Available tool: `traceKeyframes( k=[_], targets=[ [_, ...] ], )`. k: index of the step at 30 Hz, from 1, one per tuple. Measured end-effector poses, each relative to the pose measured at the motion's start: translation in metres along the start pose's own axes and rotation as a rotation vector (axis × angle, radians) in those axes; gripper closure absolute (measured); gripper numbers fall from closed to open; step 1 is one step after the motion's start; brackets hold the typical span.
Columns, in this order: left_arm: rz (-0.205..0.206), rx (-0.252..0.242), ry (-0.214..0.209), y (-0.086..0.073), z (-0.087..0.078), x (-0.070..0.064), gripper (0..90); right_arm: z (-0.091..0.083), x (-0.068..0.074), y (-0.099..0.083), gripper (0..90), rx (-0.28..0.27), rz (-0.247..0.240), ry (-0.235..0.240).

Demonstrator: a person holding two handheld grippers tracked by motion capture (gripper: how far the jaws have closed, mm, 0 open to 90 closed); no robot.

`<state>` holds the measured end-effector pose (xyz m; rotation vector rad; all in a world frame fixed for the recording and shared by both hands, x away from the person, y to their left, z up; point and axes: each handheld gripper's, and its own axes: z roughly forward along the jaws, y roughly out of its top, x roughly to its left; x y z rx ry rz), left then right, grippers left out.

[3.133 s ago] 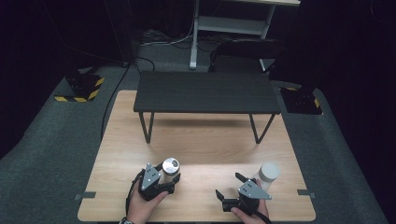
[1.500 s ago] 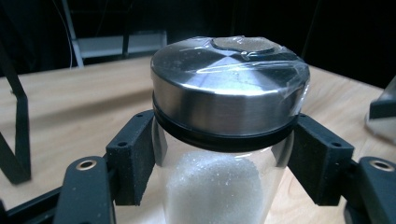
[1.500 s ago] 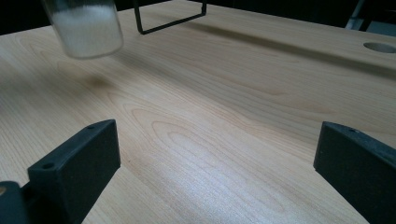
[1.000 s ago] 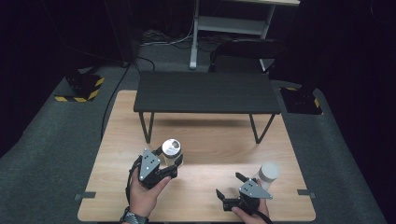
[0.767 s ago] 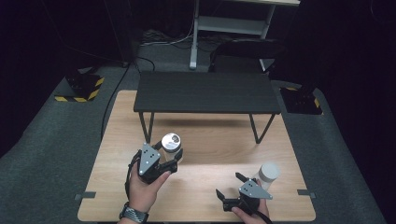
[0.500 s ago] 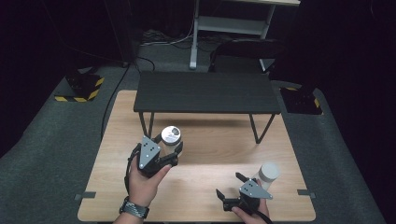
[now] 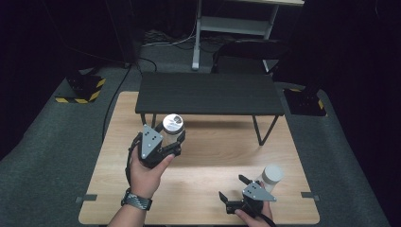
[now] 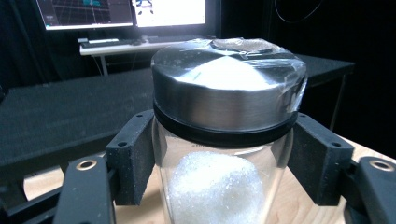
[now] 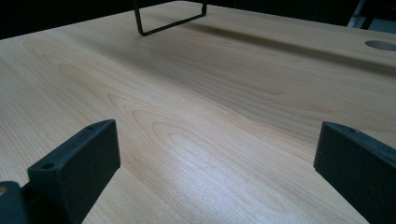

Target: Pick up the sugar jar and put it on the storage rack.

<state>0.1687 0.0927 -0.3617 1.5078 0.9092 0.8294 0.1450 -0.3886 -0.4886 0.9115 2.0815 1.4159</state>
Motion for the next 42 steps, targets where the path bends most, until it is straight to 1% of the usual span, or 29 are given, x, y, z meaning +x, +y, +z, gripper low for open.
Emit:
traceKeyframes(
  k=[1,8,17,23,26,28,30,42],
  targets=[
    [0.006,0.0,0.002,0.002,0.001,0.0,30.3,0.0,0.0,0.0,0.3,0.0,0.0,0.0],
    [-0.013,-0.017,0.016,0.013,0.01,0.002,30.3,0.0,0.0,0.0,0.2,-0.002,0.001,0.001],
    [-0.01,-0.031,0.025,0.026,0.019,0.003,30.3,0.0,-0.001,-0.001,0.2,-0.004,0.007,0.004],
    [-0.004,-0.036,0.041,0.034,0.026,0.004,30.3,0.0,-0.002,-0.001,0.2,-0.005,0.01,0.004],
    [-0.011,-0.043,0.048,0.037,0.029,0.005,30.3,0.0,-0.002,-0.001,0.2,-0.005,0.01,0.004],
    [-0.007,-0.042,0.058,0.039,0.032,0.006,30.3,-0.001,-0.002,-0.001,0.2,-0.006,0.011,0.004],
    [-0.012,-0.045,0.061,0.04,0.036,0.007,30.3,-0.001,-0.002,-0.001,0.2,-0.008,0.013,0.004],
    [0.002,-0.046,0.094,0.052,0.06,0.011,30.3,-0.001,-0.004,-0.002,0.2,-0.012,0.02,0.009]
  ],
)
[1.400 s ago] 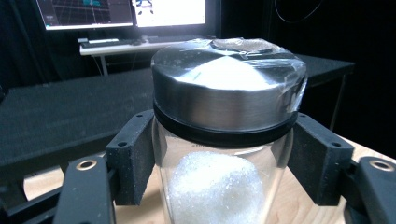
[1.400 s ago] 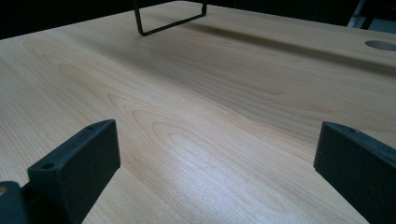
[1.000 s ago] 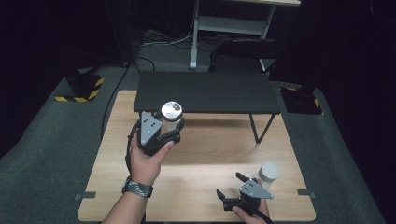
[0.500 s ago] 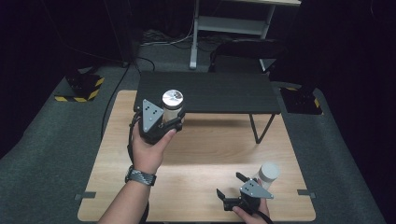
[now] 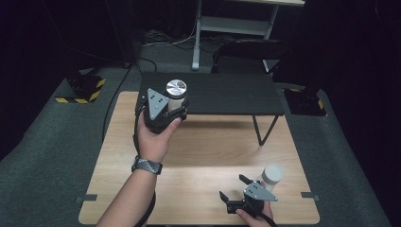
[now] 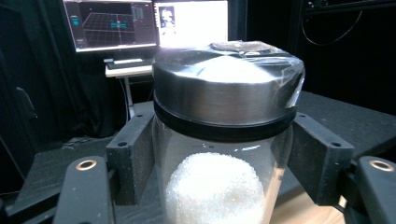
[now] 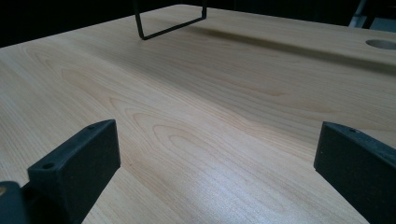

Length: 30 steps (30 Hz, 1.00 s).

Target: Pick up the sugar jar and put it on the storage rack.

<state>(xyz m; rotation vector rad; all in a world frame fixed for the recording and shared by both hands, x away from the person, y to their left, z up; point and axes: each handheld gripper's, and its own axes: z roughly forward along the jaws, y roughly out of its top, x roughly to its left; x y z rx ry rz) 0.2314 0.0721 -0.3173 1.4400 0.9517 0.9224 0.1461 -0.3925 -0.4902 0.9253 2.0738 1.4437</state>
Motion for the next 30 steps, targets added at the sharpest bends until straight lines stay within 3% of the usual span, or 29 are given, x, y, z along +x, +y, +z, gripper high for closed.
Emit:
traceKeyframes(
  k=[19,30],
  targets=[
    [-0.006,0.025,0.049,0.003,0.043,0.005,30.3,-0.001,-0.001,-0.001,0.2,-0.008,0.001,0.004],
    [-0.015,0.048,0.061,-0.003,0.063,0.004,30.3,-0.001,-0.001,-0.002,0.2,-0.013,-0.004,0.007]
  ],
)
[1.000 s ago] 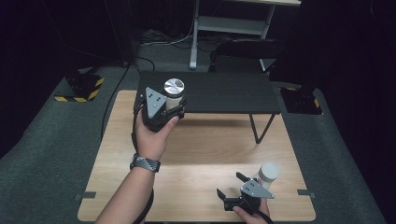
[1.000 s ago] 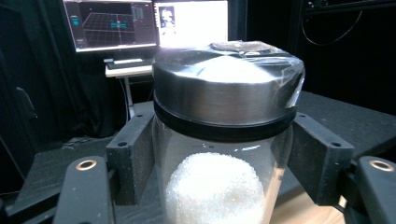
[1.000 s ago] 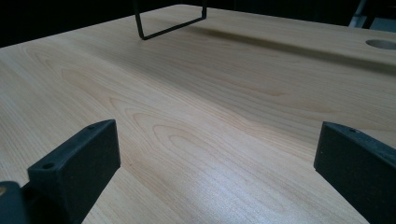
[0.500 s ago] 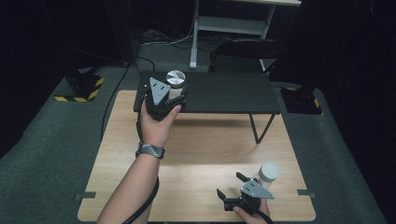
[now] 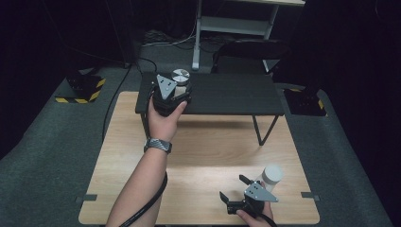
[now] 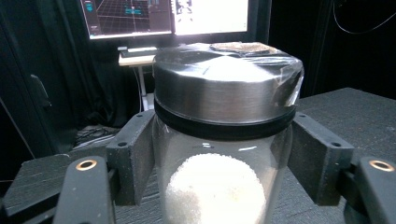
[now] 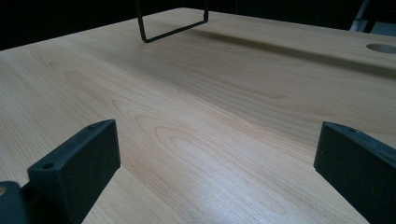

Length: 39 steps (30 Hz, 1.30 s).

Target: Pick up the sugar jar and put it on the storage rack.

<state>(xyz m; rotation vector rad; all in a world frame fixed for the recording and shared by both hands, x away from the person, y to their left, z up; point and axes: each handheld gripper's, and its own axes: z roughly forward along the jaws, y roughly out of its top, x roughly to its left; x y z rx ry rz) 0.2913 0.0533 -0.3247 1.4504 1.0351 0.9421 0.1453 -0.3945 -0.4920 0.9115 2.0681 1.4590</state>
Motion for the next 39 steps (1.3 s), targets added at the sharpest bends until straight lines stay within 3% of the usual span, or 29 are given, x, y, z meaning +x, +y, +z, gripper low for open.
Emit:
traceKeyframes(
  k=[15,19,33,39],
  targets=[
    [-0.016,0.006,0.002,-0.0057,0.0062,0.0018,30.2,-0.0002,0.0008,-0.0002,0.2,-0.001,-0.005,-0.002],
    [-0.04,0.0,0.002,-0.0084,0.007,0.0034,30.1,-0.0001,0.0013,-0.0001,0.2,0.0,-0.006,-0.003],
    [-0.037,0.005,0.01,-0.0074,0.0062,0.001,29.9,-0.0001,0.0018,0.0001,0.2,0.0,-0.005,-0.004],
    [-0.04,0.004,0.013,-0.008,0.0051,-0.0012,23.5,0.0,0.0022,0.0003,0.2,0.002,-0.006,-0.005]
  ],
)
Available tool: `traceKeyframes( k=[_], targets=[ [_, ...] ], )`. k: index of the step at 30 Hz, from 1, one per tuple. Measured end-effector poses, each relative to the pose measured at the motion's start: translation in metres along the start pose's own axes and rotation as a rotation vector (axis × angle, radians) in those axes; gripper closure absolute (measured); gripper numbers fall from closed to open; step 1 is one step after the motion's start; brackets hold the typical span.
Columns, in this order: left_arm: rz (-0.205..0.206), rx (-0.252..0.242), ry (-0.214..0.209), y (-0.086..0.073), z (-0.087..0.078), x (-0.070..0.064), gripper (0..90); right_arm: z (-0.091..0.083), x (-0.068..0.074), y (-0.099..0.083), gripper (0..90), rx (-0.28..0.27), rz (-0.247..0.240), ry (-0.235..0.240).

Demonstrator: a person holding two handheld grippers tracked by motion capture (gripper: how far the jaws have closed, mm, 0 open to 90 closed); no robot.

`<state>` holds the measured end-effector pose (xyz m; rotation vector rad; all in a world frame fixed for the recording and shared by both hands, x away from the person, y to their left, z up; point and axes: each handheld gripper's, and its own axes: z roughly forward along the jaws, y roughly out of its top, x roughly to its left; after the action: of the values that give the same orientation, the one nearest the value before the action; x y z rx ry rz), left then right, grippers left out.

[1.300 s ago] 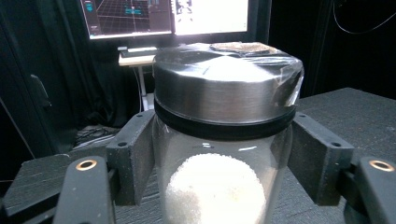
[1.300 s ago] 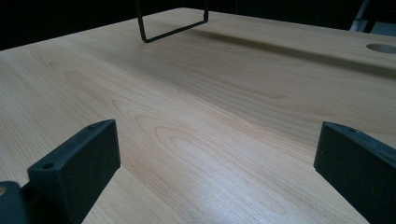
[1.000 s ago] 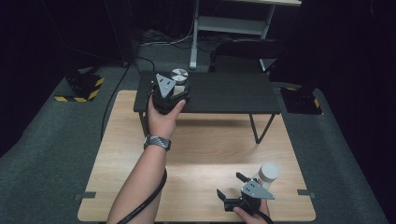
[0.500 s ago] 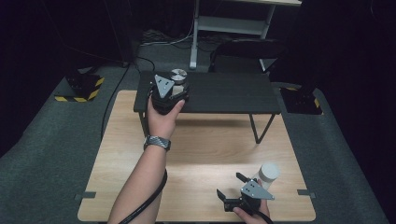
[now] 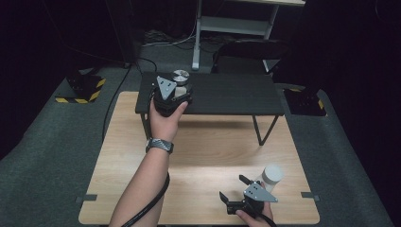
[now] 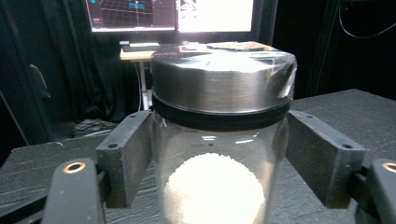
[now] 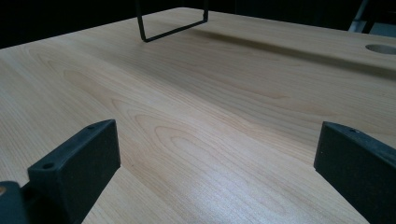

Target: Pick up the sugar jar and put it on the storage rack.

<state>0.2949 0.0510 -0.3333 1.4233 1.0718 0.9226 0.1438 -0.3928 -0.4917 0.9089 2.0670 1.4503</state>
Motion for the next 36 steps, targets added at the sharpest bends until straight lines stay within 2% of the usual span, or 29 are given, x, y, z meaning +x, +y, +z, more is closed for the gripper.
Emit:
traceKeyframes(
  k=[7,11,15,17,21,26,31,36],
  targets=[
    [0.003,0.003,0.01,0.001,-0.002,-0.002,15.4,0.0,0.001,0.001,0.2,0.004,-0.001,-0.004],
    [-0.002,0.008,0.024,0.001,-0.005,-0.003,6.7,0.001,0.001,0.001,0.2,0.007,-0.001,-0.007],
    [0.01,0.004,0.034,-0.001,-0.009,-0.001,2.9,0.001,0.002,0.004,0.2,0.024,0.002,-0.012],
    [0.003,-0.003,0.023,-0.002,-0.012,0.002,0.5,0.002,0.004,0.006,0.2,0.039,0.005,-0.024],
    [0.006,-0.015,0.011,-0.003,-0.017,0.005,0.2,0.004,0.006,0.012,0.2,0.07,0.001,-0.035],
    [-0.014,-0.033,-0.007,-0.007,-0.025,0.009,0.2,0.004,0.007,0.011,0.2,0.066,-0.007,-0.036],
    [0.005,-0.035,-0.029,-0.01,-0.035,0.013,0.2,0.004,0.006,0.011,0.2,0.067,-0.004,-0.033],
    [0.001,-0.034,-0.039,-0.014,-0.041,0.016,0.2,0.004,0.007,0.011,0.2,0.065,-0.007,-0.034]
  ],
)
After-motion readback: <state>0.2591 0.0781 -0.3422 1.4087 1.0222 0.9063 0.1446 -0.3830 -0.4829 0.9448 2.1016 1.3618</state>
